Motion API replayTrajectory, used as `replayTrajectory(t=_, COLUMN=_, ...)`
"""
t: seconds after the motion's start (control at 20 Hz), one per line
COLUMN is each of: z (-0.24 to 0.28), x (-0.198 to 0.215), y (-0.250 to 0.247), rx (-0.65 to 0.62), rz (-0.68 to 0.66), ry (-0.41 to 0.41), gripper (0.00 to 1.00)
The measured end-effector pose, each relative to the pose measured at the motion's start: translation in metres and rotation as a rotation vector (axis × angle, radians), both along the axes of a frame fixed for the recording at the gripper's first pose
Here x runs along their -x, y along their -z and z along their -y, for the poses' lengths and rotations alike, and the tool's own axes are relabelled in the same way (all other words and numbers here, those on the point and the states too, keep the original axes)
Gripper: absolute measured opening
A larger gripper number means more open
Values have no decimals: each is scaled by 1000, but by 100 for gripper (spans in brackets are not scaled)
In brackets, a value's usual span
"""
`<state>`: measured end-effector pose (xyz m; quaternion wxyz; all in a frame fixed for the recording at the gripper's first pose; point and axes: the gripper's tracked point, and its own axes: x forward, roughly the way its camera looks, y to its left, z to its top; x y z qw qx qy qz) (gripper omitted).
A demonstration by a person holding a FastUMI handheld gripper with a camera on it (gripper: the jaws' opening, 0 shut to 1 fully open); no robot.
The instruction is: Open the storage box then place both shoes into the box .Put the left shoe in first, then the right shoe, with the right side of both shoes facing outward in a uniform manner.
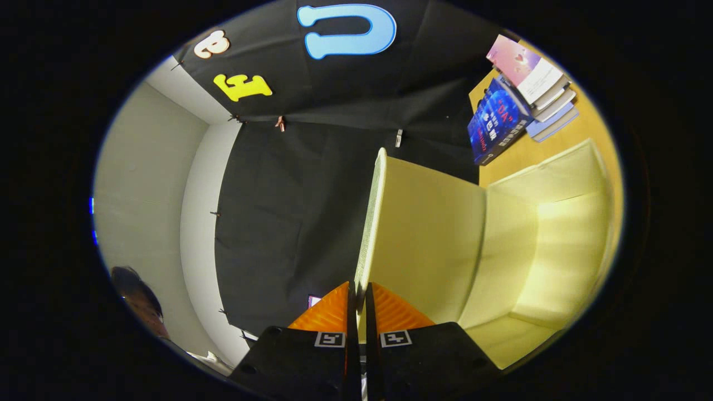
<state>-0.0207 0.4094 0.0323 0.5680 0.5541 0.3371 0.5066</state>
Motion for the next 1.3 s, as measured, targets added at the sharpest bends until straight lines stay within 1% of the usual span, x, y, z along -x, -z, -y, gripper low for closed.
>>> replayTrajectory(t=0.2, z=-47, x=-6, y=0, rx=34, rz=1, ry=-6, gripper=8)
replayTrajectory(t=0.3, z=-66, x=-8, y=0, rx=46, rz=-1, ry=-4, gripper=10)
replayTrajectory(t=0.65, z=-113, x=-13, y=8, rx=95, rz=-20, ry=7, gripper=9)
replayTrajectory(t=0.8, z=-121, x=-15, y=21, rx=146, rz=-12, ry=27, gripper=29)
replayTrajectory(t=0.85, z=-122, x=-18, y=24, rx=154, rz=-17, ry=41, gripper=37)
replayTrajectory(t=0.9, z=-122, x=-20, y=26, rx=153, rz=-30, ry=48, gripper=56)
replayTrajectory(t=1.05, z=-116, x=-30, y=34, rx=179, rz=-51, ry=83, gripper=88)
replayTrajectory(t=1.2, z=-108, x=-33, y=39, rx=215, rz=-47, ry=107, gripper=89)
replayTrajectory(t=1.3, z=-95, x=-39, y=45, rx=254, rz=-34, ry=137, gripper=89)
